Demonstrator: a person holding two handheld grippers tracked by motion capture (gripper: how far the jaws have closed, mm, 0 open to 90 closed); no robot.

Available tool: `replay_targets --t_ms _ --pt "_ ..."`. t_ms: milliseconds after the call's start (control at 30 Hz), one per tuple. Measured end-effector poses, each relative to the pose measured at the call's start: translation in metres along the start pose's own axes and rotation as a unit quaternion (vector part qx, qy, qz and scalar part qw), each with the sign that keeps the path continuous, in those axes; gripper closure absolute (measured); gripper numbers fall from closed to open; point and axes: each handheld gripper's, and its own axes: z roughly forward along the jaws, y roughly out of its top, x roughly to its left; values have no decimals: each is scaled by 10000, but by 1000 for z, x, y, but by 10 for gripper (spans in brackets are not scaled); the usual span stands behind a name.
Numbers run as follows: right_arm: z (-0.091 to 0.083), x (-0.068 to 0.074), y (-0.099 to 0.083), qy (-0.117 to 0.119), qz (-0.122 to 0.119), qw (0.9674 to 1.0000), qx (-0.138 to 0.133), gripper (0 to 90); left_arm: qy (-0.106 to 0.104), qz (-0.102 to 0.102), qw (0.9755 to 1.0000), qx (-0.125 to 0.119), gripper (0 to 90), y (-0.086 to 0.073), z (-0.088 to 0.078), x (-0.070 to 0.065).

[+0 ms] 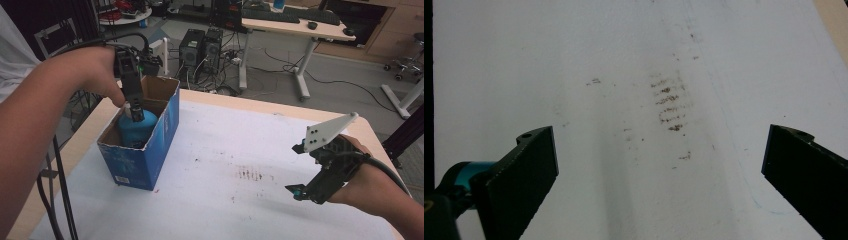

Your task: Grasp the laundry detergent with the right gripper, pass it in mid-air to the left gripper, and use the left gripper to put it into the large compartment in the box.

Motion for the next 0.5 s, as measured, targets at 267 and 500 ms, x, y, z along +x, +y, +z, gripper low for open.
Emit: replay_targets --t_ms 267,500 --pt "-10 -6 8 131 -151 9997 145 8 92 278 9995 -128 169 12 -23 -16" --pt "-18 -14 16 399 -317 9978 430 8 41 764 9969 -199 149 26 -33 -37"
